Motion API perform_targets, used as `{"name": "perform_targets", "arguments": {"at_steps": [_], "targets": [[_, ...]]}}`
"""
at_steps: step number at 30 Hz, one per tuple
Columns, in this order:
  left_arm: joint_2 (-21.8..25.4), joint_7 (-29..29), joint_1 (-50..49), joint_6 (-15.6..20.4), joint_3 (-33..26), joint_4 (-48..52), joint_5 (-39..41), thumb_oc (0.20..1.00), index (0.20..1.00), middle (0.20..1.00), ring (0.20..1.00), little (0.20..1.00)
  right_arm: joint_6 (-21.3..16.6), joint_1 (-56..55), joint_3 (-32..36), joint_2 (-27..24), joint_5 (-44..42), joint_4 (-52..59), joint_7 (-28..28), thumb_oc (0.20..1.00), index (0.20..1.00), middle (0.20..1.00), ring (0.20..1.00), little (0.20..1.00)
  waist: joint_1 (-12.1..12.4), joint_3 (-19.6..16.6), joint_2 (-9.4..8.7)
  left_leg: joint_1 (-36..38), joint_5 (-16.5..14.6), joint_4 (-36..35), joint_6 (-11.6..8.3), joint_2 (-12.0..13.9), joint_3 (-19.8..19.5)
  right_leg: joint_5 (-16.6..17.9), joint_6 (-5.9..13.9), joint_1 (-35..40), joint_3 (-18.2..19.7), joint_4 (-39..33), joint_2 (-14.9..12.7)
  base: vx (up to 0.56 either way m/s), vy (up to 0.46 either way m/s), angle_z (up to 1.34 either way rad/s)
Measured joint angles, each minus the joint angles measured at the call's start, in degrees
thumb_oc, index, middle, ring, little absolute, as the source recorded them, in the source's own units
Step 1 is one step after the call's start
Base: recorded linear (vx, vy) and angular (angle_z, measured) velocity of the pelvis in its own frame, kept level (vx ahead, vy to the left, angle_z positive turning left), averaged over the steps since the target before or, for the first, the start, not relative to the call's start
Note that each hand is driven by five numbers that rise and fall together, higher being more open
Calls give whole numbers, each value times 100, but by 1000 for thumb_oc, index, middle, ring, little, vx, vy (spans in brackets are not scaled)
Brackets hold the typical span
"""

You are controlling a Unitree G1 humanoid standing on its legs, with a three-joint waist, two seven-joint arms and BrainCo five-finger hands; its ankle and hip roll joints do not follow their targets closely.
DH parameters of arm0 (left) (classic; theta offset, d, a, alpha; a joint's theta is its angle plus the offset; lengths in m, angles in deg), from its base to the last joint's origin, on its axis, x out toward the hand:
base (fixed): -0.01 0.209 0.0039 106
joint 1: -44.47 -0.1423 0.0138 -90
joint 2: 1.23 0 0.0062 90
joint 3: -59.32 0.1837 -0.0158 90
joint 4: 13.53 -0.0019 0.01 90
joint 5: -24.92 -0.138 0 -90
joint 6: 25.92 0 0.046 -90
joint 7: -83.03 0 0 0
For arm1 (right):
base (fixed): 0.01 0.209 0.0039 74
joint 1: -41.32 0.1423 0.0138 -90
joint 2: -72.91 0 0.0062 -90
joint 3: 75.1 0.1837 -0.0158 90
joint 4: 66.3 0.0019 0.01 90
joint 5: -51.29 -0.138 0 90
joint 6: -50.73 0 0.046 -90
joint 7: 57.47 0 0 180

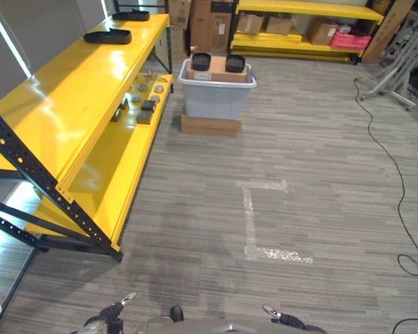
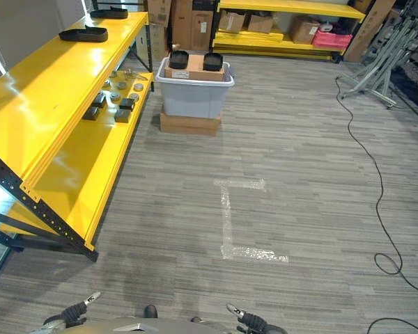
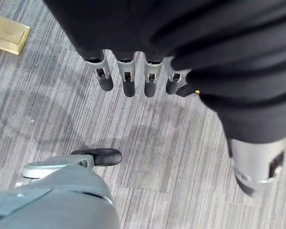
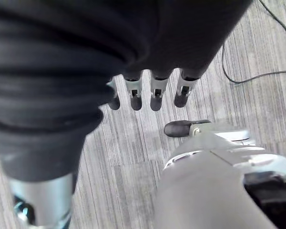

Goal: Move parts from the plastic box to the shelf.

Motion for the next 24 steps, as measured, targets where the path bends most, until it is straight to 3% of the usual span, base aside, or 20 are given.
{"name": "perform_targets", "arguments": {"at_steps": [5,9,15,16,19,24], "targets": [[4,13,-3,-7,88,-11,-325,1000,1000,1000,1000,1000,142,13,-21,-4,767,-9,34,1000,1000,1000,1000,1000,-1,1,-1,6,5,-1,14,1,7,0,0,5,2,0,0,16,5,0],[23,-23,5,-29,179,1,-721,1000,1000,1000,1000,1000,172,45,-461,-19,1483,-5,9,1000,1000,1000,1000,1000,7,12,-20,3,6,-1,14,3,8,0,1,2,2,7,0,-11,-18,0],[223,-395,-6,-21,678,219,-1500,1000,1000,1000,1000,1000,515,7,-475,-71,1362,132,-24,1000,1000,1000,1000,1000,0,63,-96,0,-25,-2,-34,9,18,-5,7,-10,18,11,1,20,-14,-1],[294,-385,-15,-1,734,256,-1213,1000,1000,1000,1000,1000,485,-22,-359,-84,918,117,9,1000,1000,1000,1000,1000,-10,68,-104,-2,-29,-2,-28,9,57,-5,6,-23,47,1,-1,-1,17,-8],[322,-387,-13,-28,404,346,-680,1000,1000,1000,1000,1000,442,-113,-111,-89,673,220,41,1000,1000,1000,1000,1000,-49,75,-89,-21,-11,-2,10,10,93,0,4,-48,82,13,-2,-13,8,-7],[314,-410,-24,-71,381,190,-704,1000,1000,1000,1000,1000,346,-88,-83,-89,757,32,208,1000,1000,1000,1000,1000,-68,94,-58,-16,-9,-1,12,10,94,3,5,-29,63,9,-2,18,10,0]]}}
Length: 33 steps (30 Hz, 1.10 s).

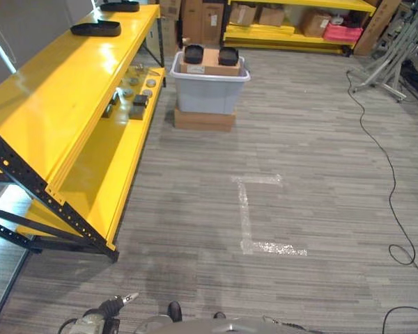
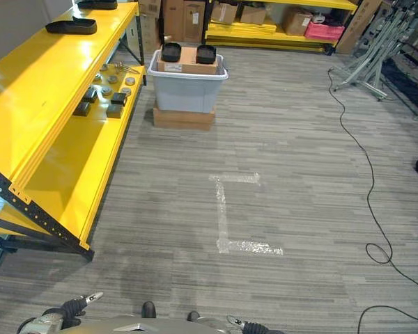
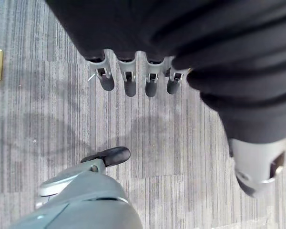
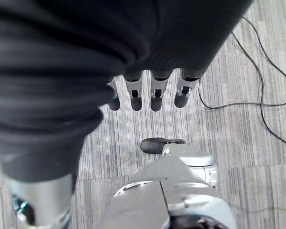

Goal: Move parts from the plastic box to the shelf.

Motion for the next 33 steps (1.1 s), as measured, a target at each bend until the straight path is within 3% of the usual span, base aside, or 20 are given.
{"name": "perform_targets", "arguments": {"at_steps": [6,10,15,17,19,22,24,28,30,33], "targets": [[-28,0,-141,11,-79,-111,-3,1000,1000,1000,1000,1000,-492,126,43,0,-218,1,221,1000,1000,1000,1000,1000,31,-10,81,90,-39,-1,-5,-6,-3,-7,-1,67,17,-9,-1,62,54,0],[-109,7,-124,10,-82,-85,10,1000,1000,1000,1000,1000,-638,103,30,16,-191,158,265,1000,1000,1000,1000,1000,20,-36,110,86,-58,-1,12,-14,16,-5,-1,45,42,38,-6,31,90,-3],[-222,-3,127,7,-61,-155,88,1000,1000,1000,1000,1000,-657,157,18,97,-212,155,381,1000,1000,1000,1000,1000,-19,10,74,82,-93,0,90,-12,19,-216,36,-188,86,585,-45,47,86,-3],[-219,-12,318,4,-54,-229,126,1000,1000,1000,1000,1000,-706,191,19,101,-221,135,455,1000,1000,1000,1000,1000,-51,119,8,115,-138,0,157,-36,37,-419,128,-477,90,1298,-117,53,109,-11],[-220,-49,450,-3,13,-253,117,1000,1000,1000,1000,1000,-761,398,31,82,-223,97,465,1000,1000,1000,1000,1000,-75,289,123,119,-131,-1,193,103,56,-506,203,-1136,18,2565,-156,90,104,-6],[-202,-74,558,-91,103,-258,-12,1000,1000,1000,1000,1000,-746,364,34,118,-224,112,449,1000,1000,1000,1000,1000,-91,396,120,262,-149,1,385,87,96,-501,387,-1670,-30,3479,-609,183,36,-1],[-202,-76,518,-189,100,-302,-39,1000,1000,1000,1000,1000,-754,373,35,125,-222,117,445,1000,1000,1000,1000,1000,-97,401,122,285,-162,0,404,114,111,-539,471,-1806,-26,3443,-710,260,-107,-11],[-192,-88,482,-418,18,-437,-247,1000,1000,1000,1000,1000,-643,360,32,160,-214,-52,446,1000,1000,1000,1000,1000,-191,427,73,339,-199,1,346,109,171,-350,761,-1880,-20,2075,-813,268,-129,-8],[-194,-116,448,-515,-2,-544,-322,1000,1000,1000,1000,1000,-600,309,30,199,-89,-91,409,1000,1000,1000,1000,1000,-377,450,11,450,-321,3,212,95,159,-162,716,-1895,186,1552,-651,396,-210,1],[-213,-208,439,-469,-6,-499,-235,1000,1000,1000,1000,1000,-535,178,23,243,-87,-85,416,1000,1000,1000,1000,1000,-559,443,-44,540,-423,2,59,109,20,-43,427,-1795,247,1347,-529,202,-181,24]]}}
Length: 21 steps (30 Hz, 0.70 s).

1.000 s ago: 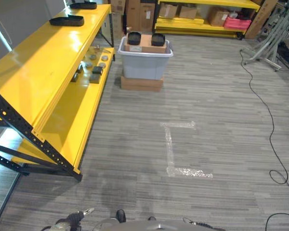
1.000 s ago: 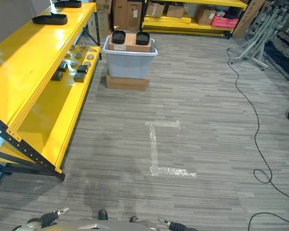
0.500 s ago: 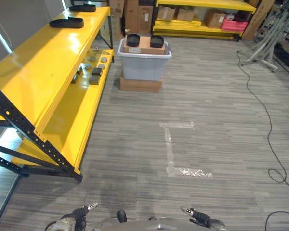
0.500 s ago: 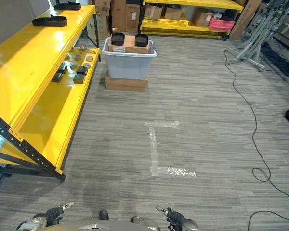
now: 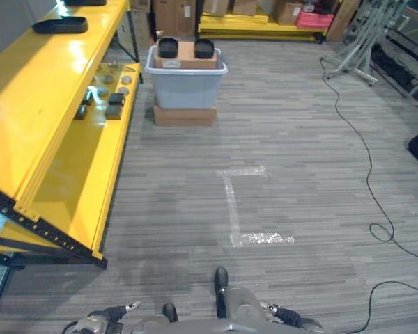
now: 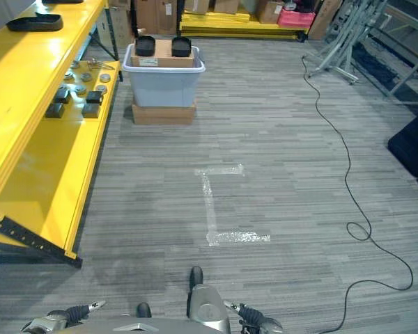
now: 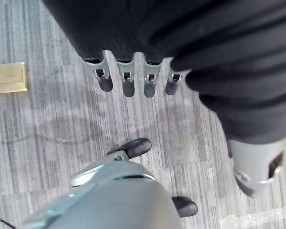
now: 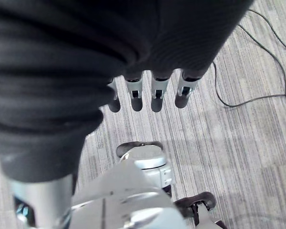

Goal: Move parts from the plastic box to the shelf.

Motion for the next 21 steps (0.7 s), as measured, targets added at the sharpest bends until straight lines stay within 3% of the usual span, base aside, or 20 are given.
{"name": "perform_targets", "arguments": {"at_steps": [2,3,4,6,7,8,9,11,13,14,17,18,21], "targets": [[-52,-7,-18,125,23,80,100,1000,1000,1000,1000,1000,84,-88,-7,-21,3,9,2,1000,1000,1000,1000,1000,-31,-53,21,140,-128,24,-168,140,-109,208,-235,117,-21,-16,149,222,-212,24],[-101,-7,-54,151,21,95,234,1000,1000,1000,1000,1000,113,-86,5,-63,67,20,-3,1000,1000,1000,1000,1000,-23,-64,150,193,-186,117,-274,297,-118,152,-336,180,-29,-12,306,249,-324,20],[-142,-9,-86,213,-3,72,387,1000,1000,1000,1000,1000,163,-50,24,-99,183,10,-5,1000,1000,1000,1000,1000,-13,-63,210,-175,-450,1103,-579,458,-132,102,-459,371,-49,-247,470,202,-287,8],[-162,7,-67,289,-45,75,469,1000,1000,1000,1000,1000,164,-34,-3,-114,217,-5,2,1000,1000,1000,1000,1000,161,-82,63,-1042,-373,2863,-698,488,-173,174,-627,597,12,-583,443,121,-146,-9],[-196,5,-30,317,-51,75,475,1000,1000,1000,1000,1000,132,-20,-34,-160,217,2,3,1000,1000,1000,1000,1000,253,-65,7,-1631,-125,3928,-725,505,-293,296,-784,739,22,-754,426,281,-85,-33],[-202,6,-3,351,-117,102,491,1000,1000,1000,1000,1000,117,48,-239,-299,222,-6,44,1000,1000,1000,1000,1000,367,-64,46,-2192,-153,4740,-766,549,-452,541,-901,954,-8,-951,496,296,-44,-27],[-240,2,-117,342,-169,89,453,1000,1000,1000,1000,1000,54,83,-269,-354,226,2,47,1000,1000,1000,1000,1000,410,-62,32,-2436,-201,4664,-741,566,-471,345,-1007,1106,-6,-1015,518,413,-5,-18],[-260,-20,-136,357,-140,104,350,1000,1000,1000,1000,1000,-33,135,-266,-416,226,-56,48,1000,1000,1000,1000,1000,457,-73,49,-2417,-202,3679,-633,531,-160,305,-923,1285,-40,-1142,545,330,106,-3],[-285,-53,-321,413,-116,135,226,1000,1000,1000,1000,1000,-84,245,-275,-445,220,-58,56,1000,1000,1000,1000,1000,523,-119,163,-2301,-68,1882,-657,317,-170,241,-849,1483,23,-1333,700,339,91,-22],[-294,-52,-371,438,-117,109,202,1000,1000,1000,1000,1000,-88,301,-281,-426,220,-88,51,1000,1000,1000,1000,1000,584,-103,217,-2199,271,996,-659,184,-375,215,-831,1538,72,-1330,796,266,70,-28],[-295,-55,-418,520,-136,9,6,1000,1000,1000,1000,1000,-106,403,-383,-422,214,-178,37,1000,1000,1000,1000,1000,767,-71,202,-2158,767,531,-591,-24,-623,55,-892,1725,183,-1328,957,267,138,-27],[-296,-59,-437,549,-135,6,4,1000,1000,1000,1000,1000,-116,401,-382,-424,205,-179,37,1000,1000,1000,1000,1000,789,-57,178,-2143,821,577,-594,-39,-611,-2,-913,1792,186,-1328,968,240,218,-9],[-286,-102,-437,638,-104,26,-110,1000,1000,1000,1000,1000,-78,428,-382,-412,97,-178,48,1000,1000,1000,1000,1000,832,-23,114,-1753,973,363,-325,-76,-307,-265,-752,2033,336,-1324,915,212,225,-16]]}}
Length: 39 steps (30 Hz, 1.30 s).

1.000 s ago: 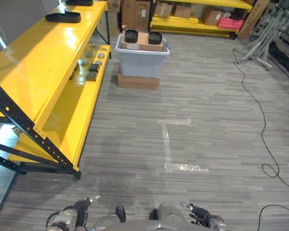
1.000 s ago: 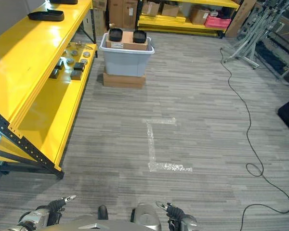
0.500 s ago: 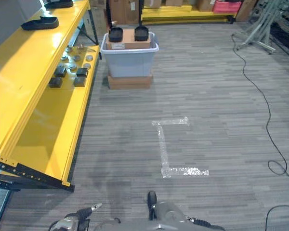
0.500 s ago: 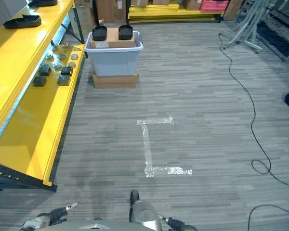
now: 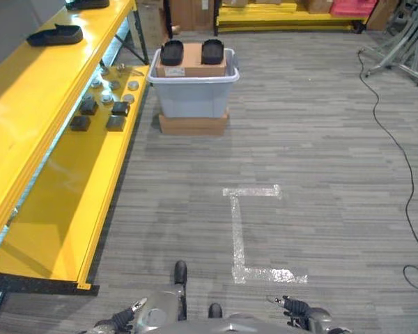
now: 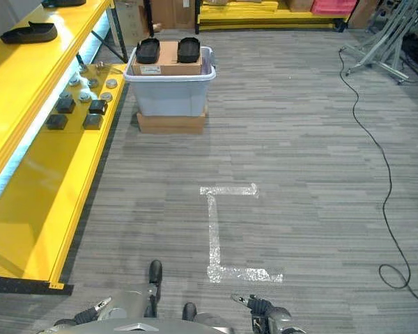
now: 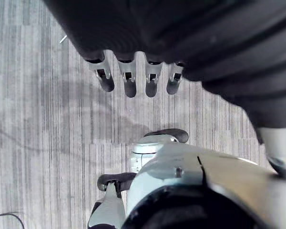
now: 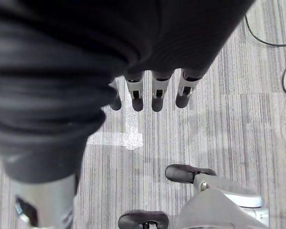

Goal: Move parts from the plastic box to the shelf.

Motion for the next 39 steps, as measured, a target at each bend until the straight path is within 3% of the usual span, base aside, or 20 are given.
{"name": "perform_targets", "arguments": {"at_steps": [2,5,7,9,12,13,15,21,23,24,27,28,29,30,32,33,34,36,37,39], "targets": [[12,-2,97,-27,85,-26,-111,1000,1000,1000,1000,1000,43,-14,9,21,-4,-48,3,1000,1000,1000,1000,1000,-73,-18,161,325,-98,-97,272,19,-2,-270,95,22,4,281,38,234,249,-6],[121,21,531,-39,388,-48,-101,1000,1000,1000,1000,1000,165,-57,11,201,-1,-42,-12,1000,1000,1000,1000,1000,-175,102,245,826,-282,-334,440,57,20,-664,466,-911,-309,2922,-132,235,230,7],[262,145,664,-48,416,11,-79,1000,1000,1000,1000,1000,137,-197,40,321,-43,34,-8,1000,1000,1000,1000,1000,-265,70,103,1140,-470,-331,729,-260,7,-773,611,-1950,-479,5281,-783,242,146,10],[304,270,806,-49,407,25,77,1000,1000,1000,1000,1000,137,-241,13,310,-55,41,-10,1000,1000,1000,1000,1000,-279,45,94,1281,-637,-332,726,-434,5,-825,627,-2507,-466,5731,-1090,268,2,4],[381,354,952,-76,260,60,251,1000,1000,1000,1000,1000,136,-246,17,305,-55,121,-5,1000,1000,1000,1000,1000,-354,44,151,1354,-708,-326,561,-436,-24,-905,582,-2719,-499,4376,-1022,295,-106,10],[449,354,995,-167,142,44,251,1000,1000,1000,1000,1000,143,-277,-8,304,-53,223,-2,1000,1000,1000,1000,1000,-371,43,155,1471,-877,-325,334,-439,-16,-815,506,-2624,-585,2943,-808,398,-157,1],[479,350,963,-262,83,-4,250,1000,1000,1000,1000,1000,139,-260,-18,306,-49,232,-5,1000,1000,1000,1000,1000,-371,41,155,1583,-947,-325,252,-470,1,-533,417,-2525,-730,1851,-616,393,-137,-6],[306,235,873,-456,130,-1,257,1000,1000,1000,1000,1000,150,-335,3,261,95,214,-19,1000,1000,1000,1000,1000,-767,70,268,2208,-1319,-323,178,-641,-172,336,37,-2732,-663,1630,39,335,-160,29],[174,240,716,-484,152,-11,304,1000,1000,1000,1000,1000,244,-352,15,250,183,215,-23,1000,1000,1000,1000,1000,-815,8,270,2302,-1412,-48,63,-770,-136,330,-417,-2602,-748,1663,119,302,-260,23],[8,246,569,-503,151,-39,414,1000,1000,1000,1000,1000,279,-367,17,173,318,185,-50,1000,1000,1000,1000,1000,-760,-98,226,2196,-1518,570,51,-960,-24,600,-600,-2359,-651,1403,10,405,-382,13],[-279,234,477,-537,20,-223,531,1000,1000,1000,1000,1000,272,-270,42,117,352,160,-48,1000,1000,1000,1000,1000,-643,-167,292,1157,-1487,2842,-74,-854,312,415,-737,-1923,-537,1141,-9,304,-342,12],[-207,223,525,-513,-2,-207,518,1000,1000,1000,1000,1000,264,-273,1,139,352,97,-34,1000,1000,1000,1000,1000,-498,-140,232,-212,-894,5438,-64,-482,447,444,-715,-1697,-469,956,38,174,-143,7],[-141,234,461,-507,-18,-164,517,1000,1000,1000,1000,1000,258,-174,-49,180,345,1,-9,1000,1000,1000,1000,1000,-345,-117,95,-559,-1040,5720,-118,-269,463,369,-756,-1512,-400,978,30,145,-99,-8],[-102,226,393,-524,-55,-166,518,1000,1000,1000,1000,1000,222,-136,-49,201,342,21,-3,1000,1000,1000,1000,1000,-282,-128,20,-845,-1047,5686,-161,-122,324,269,-816,-1362,-345,984,20,380,-44,-39],[-8,224,245,-509,-57,-168,512,1000,1000,1000,1000,1000,103,67,-34,199,222,127,15,1000,1000,1000,1000,1000,-153,-63,-172,-1306,-1102,4894,-127,169,-47,-61,-600,-1036,-203,908,20,451,-13,-25],[16,230,273,-484,-1,-158,445,1000,1000,1000,1000,1000,86,121,-11,160,154,127,20,1000,1000,1000,1000,1000,-104,-50,-238,-1134,-1132,3522,-71,175,-17,-63,-553,-955,-56,830,-33,472,61,-36],[12,227,277,-468,1,-180,341,1000,1000,1000,1000,1000,72,313,-21,66,90,168,72,1000,1000,1000,1000,1000,-90,51,-103,-932,-867,1857,-93,93,-9,7,-428,-555,-12,604,-33,530,62,-33],[10,224,186,-374,60,-214,220,1000,1000,1000,1000,1000,50,369,-60,7,95,209,82,1000,1000,1000,1000,1000,40,139,-43,-554,-450,-61,-346,-188,-631,-76,-362,-56,323,166,9,490,72,-70],[25,180,163,-301,67,-196,118,1000,1000,1000,1000,1000,-6,470,-163,-69,94,207,76,1000,1000,1000,1000,1000,252,261,117,-710,-261,-118,-413,-250,-933,-177,-306,255,566,-8,54,406,130,-114],[69,145,4,-295,54,-217,106,1000,1000,1000,1000,1000,-1,457,-266,-88,92,202,65,1000,1000,1000,1000,1000,368,248,127,-757,-327,273,-335,-266,-878,-429,-224,527,801,-8,12,239,110,-86]]}}
